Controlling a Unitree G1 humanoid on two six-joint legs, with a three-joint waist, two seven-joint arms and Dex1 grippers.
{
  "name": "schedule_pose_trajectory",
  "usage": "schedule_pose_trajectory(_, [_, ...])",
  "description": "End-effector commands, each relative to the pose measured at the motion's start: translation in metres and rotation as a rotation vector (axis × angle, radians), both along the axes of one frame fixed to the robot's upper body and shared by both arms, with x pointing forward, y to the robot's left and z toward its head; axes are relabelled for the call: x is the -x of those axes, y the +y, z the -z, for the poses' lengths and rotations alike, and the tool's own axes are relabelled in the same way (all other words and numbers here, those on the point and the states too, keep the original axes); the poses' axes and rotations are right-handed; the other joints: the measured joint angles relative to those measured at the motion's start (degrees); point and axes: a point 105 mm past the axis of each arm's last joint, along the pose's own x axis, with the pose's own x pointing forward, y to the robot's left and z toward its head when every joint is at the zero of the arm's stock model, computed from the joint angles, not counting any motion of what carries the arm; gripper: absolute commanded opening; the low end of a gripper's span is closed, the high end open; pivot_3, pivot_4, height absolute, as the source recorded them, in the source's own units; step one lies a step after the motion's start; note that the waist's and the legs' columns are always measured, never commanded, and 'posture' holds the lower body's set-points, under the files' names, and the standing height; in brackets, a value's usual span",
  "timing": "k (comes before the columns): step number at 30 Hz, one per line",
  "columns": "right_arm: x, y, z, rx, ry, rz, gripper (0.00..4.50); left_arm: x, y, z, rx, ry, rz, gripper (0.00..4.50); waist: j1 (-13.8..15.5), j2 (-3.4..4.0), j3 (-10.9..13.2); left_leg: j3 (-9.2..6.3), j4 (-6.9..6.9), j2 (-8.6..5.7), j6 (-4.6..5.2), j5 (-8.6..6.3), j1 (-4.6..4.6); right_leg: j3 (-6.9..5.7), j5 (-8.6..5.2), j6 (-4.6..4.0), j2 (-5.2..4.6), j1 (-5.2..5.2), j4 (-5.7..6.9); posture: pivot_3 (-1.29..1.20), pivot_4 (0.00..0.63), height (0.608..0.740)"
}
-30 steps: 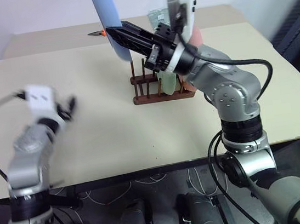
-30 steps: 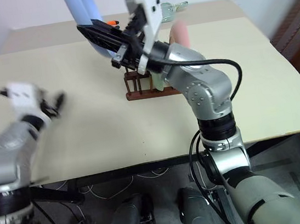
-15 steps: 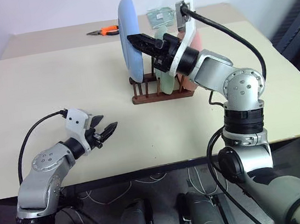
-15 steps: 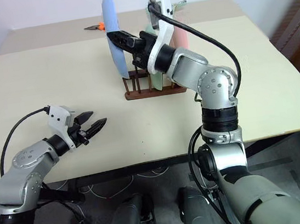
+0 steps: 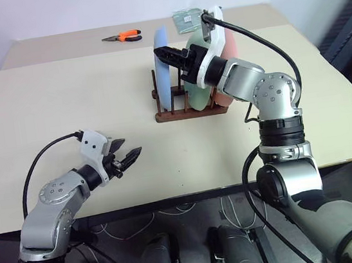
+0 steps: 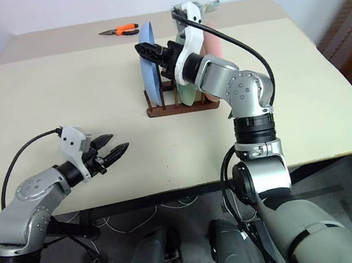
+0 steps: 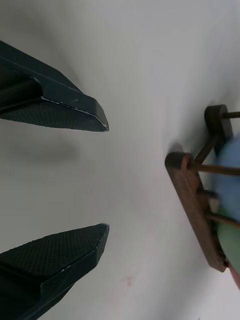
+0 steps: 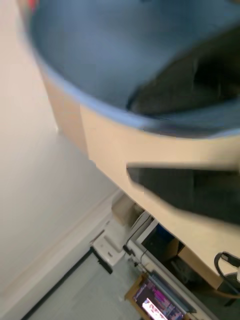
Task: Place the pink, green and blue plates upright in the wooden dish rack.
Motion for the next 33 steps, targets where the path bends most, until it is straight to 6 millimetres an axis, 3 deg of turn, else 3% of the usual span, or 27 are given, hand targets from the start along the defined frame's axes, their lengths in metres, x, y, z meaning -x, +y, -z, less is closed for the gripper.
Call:
schedule_pose_trajectory(1, [0.011,0.004,-0.03,0.159,-0.282,0.037,2.94,0.003,-0.006,-0.011,-0.005,-0.045,0.024,3.0,0.0,0.01,0.0,0.0,0.0,0.0,0.0,0.0,0.0,0.0,0.0,0.0,0.0,0.0,0.0,0.0,0.15,0.74])
schedule_pose_trajectory(5, [0.032,-0.011,-0.039,0.501,-0.69,0.086,2.94,0.001,-0.001,-0.014,-0.004,-0.064,-0.003,3.0,0.2,0.01,0.0,0.0,0.01,-0.01,0.02,-0.01,-0.02,0.01,-0.01,0.02,-0.01,-0.03,-0.02,0.0,0.15,0.74])
schedule_pose_trajectory(8, [0.059,-0.036,-0.039,0.561,-0.821,0.019,2.94,-0.002,0.006,-0.013,-0.017,-0.074,-0.036,3.0,0.5,-0.02,0.0,-0.01,0.02,-0.01,0.05,-0.03,-0.02,0.0,-0.03,0.05,-0.01,0.03,-0.09,0.0,0.15,0.74])
schedule_pose_trajectory(12, [0.082,-0.091,-0.027,0.506,-0.676,-0.024,2.94,-0.002,0.015,-0.008,-0.071,-0.074,-0.046,3.0,0.6,-0.03,0.0,-0.01,0.05,0.01,0.05,-0.03,0.0,-0.01,-0.03,0.06,-0.03,0.09,-0.1,0.0,0.15,0.74])
schedule_pose_trajectory(14, [0.087,-0.133,-0.005,0.544,-0.551,0.028,2.94,-0.004,0.02,-0.003,-0.098,-0.066,-0.047,3.0,0.9,-0.03,0.0,-0.04,0.06,0.02,0.08,-0.05,0.01,-0.06,-0.02,0.06,-0.06,0.16,-0.16,0.0,0.15,0.74])
schedule_pose_trajectory(16, [0.093,-0.163,0.019,0.598,-0.446,0.063,2.94,-0.004,0.022,0.004,-0.136,-0.056,-0.037,3.0,1.5,-0.02,0.0,-0.04,0.07,0.02,0.17,-0.12,0.06,-0.07,-0.02,0.06,-0.08,0.24,-0.22,0.0,0.15,0.74])
schedule_pose_trajectory(20, [0.095,-0.195,0.066,0.698,-0.302,0.123,2.94,-0.007,0.026,0.013,-0.177,-0.051,-0.026,3.0,1.4,0.08,0.0,0.02,0.07,0.03,0.22,-0.15,0.12,-0.01,-0.02,0.05,-0.1,0.24,-0.2,0.0,0.15,0.74])
schedule_pose_trajectory(27, [0.085,-0.217,0.09,0.697,-0.262,0.21,2.94,-0.007,0.03,0.01,-0.177,-0.071,-0.015,3.0,1.7,0.11,0.0,0.02,0.08,0.04,0.21,-0.15,0.11,-0.01,-0.02,0.05,-0.12,0.22,-0.2,0.0,0.15,0.74])
schedule_pose_trajectory(33, [0.078,-0.211,0.101,0.711,-0.277,0.213,2.94,-0.009,0.032,0.01,-0.184,-0.081,-0.022,3.0,1.7,0.11,0.0,0.02,0.1,0.02,0.22,-0.15,0.11,-0.02,-0.02,0.06,-0.14,0.24,-0.2,0.0,0.15,0.74])
